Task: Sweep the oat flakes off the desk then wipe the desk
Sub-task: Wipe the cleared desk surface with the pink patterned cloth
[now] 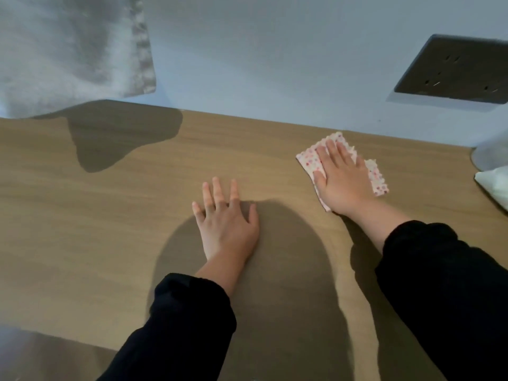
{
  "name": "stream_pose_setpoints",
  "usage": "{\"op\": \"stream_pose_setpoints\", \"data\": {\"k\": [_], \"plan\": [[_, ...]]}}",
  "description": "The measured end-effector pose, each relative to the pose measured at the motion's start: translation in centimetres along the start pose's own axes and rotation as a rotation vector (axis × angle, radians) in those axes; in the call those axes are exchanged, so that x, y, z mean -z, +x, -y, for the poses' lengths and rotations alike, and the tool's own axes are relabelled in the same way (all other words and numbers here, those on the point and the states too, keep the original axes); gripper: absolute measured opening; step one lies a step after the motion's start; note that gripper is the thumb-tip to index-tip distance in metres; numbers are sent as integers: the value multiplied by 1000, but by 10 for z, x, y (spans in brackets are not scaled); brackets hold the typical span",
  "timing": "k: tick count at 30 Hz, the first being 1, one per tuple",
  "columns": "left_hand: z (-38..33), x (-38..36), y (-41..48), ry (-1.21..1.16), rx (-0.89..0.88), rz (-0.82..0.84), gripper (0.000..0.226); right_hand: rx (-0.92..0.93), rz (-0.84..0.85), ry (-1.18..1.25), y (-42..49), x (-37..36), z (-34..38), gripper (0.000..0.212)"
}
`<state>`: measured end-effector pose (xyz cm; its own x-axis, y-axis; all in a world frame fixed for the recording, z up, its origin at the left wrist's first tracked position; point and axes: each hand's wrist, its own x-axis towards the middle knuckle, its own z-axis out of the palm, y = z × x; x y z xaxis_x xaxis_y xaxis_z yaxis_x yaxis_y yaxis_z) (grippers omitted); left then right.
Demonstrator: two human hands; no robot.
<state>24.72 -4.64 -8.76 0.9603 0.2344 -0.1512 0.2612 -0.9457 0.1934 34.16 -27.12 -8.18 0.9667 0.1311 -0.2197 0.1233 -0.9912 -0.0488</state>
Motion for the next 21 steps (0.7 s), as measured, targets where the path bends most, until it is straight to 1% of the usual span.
{"op": "stream_pose_setpoints", "data": {"k": [6, 8, 10, 12, 13, 14, 16, 17, 18, 19, 20, 21], "plan": [[-1, 0, 1, 7, -1, -37, 66, 179, 22, 54, 51, 13, 76, 60], [-1, -1, 1, 14, 3, -36, 67, 221, 40, 57, 57, 15, 82, 60], [-1, 0, 1, 18, -2, -23, 68, 222, 18, 44, 52, 13, 65, 59], [-1, 2, 1, 23, -37, 3, 69, 133, -41, 31, 41, 11, 33, 60], [-1, 3, 0, 27, -65, 13, 69, 37, -67, 30, 34, 10, 13, 60], [-1, 4, 0, 29, -88, 18, 68, -95, -81, 44, 26, 8, -8, 60], [-1, 5, -1, 24, -104, 26, 68, -411, -54, 126, 11, 7, -45, 62], [-1, 5, -1, 17, -100, 29, 68, -534, -30, 171, 6, 7, -55, 63], [-1, 6, -1, 6, -95, 32, 68, -605, -14, 190, 4, 6, -58, 63], [-1, 7, -2, -4, -92, 32, 68, -623, -12, 180, 1, 4, -52, 64], [-1, 8, -2, -13, -92, 26, 68, -593, -17, 161, -1, 2, -41, 64], [-1, 8, -2, -19, -97, 14, 67, -513, -22, 146, -4, 1, -26, 64]]}}
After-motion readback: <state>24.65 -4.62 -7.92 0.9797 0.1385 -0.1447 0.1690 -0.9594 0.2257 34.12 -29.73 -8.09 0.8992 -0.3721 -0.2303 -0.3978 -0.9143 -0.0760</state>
